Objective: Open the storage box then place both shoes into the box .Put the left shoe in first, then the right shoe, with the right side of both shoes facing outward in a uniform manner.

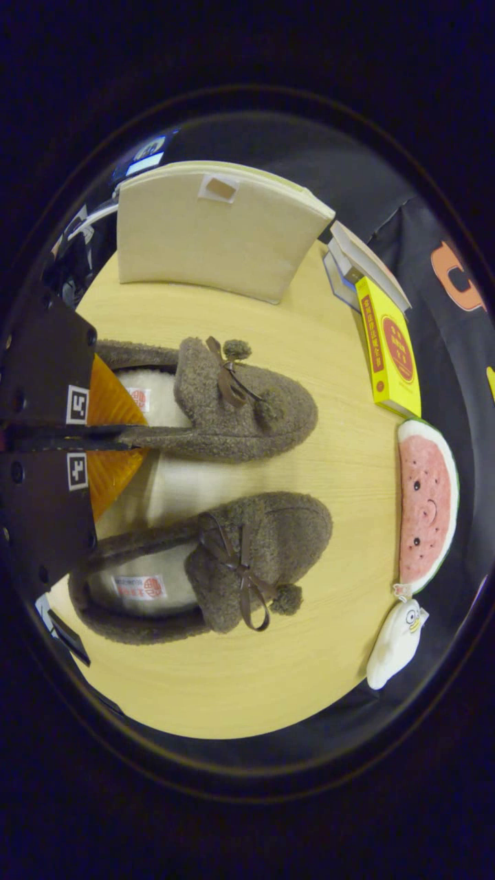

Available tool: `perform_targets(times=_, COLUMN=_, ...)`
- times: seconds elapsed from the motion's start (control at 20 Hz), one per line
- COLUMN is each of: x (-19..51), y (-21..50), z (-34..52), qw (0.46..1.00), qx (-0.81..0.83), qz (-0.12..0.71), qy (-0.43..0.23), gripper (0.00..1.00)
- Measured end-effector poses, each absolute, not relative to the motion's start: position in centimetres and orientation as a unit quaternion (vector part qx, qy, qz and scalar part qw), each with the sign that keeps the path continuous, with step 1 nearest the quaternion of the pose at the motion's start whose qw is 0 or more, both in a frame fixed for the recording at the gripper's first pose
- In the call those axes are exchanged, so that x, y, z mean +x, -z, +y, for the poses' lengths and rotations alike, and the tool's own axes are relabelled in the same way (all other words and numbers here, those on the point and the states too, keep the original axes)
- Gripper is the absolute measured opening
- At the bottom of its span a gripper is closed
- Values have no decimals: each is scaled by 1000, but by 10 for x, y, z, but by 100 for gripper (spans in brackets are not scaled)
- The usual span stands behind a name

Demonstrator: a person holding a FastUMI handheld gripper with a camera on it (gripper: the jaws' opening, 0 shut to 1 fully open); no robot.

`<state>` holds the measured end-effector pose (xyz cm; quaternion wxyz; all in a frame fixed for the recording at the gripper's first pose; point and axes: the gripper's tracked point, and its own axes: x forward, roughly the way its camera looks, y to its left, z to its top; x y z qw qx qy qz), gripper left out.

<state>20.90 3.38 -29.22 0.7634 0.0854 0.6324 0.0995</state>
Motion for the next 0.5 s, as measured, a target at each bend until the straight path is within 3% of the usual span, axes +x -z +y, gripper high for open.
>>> perform_targets(times=0.5, x=205, y=219, z=40, qw=789, qx=124, qz=591, qy=-116, gripper=1)
